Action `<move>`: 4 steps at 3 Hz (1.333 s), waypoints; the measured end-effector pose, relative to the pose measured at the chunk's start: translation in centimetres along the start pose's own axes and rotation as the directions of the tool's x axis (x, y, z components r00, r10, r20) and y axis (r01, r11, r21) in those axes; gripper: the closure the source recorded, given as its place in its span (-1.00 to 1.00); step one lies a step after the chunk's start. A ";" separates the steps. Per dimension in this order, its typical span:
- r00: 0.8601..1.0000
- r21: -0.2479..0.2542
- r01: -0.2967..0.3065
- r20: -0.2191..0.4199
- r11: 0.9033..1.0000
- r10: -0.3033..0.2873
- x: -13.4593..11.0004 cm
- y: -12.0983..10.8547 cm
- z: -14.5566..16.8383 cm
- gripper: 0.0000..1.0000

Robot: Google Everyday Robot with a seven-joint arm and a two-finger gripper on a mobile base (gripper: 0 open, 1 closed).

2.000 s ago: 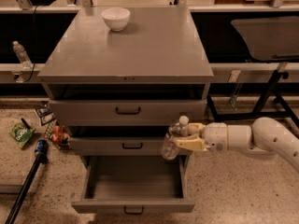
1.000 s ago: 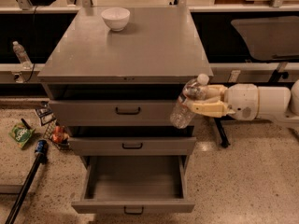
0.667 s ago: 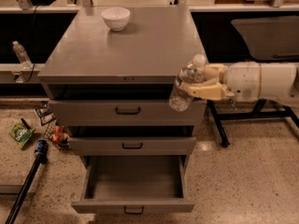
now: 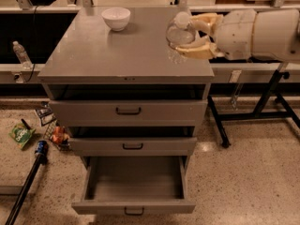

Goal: Pick water bottle from bottom drawer and place on counter

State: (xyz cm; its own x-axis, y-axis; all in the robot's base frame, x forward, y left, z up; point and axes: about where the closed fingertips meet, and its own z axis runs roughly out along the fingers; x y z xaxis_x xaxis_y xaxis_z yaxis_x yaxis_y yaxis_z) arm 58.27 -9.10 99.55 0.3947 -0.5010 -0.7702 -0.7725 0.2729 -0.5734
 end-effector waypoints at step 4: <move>0.957 -0.067 0.237 -0.158 0.969 -0.245 1.0 -4.2 10.7 1.00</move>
Offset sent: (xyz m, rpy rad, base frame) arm 0.1308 0.0696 -0.0076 -0.3994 -0.1282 -0.0728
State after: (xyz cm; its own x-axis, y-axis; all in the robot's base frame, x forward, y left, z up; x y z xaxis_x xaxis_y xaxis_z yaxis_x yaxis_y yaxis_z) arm 67.19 -1.96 98.20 0.4884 -0.6756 -0.5523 -0.6882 0.0910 -0.7198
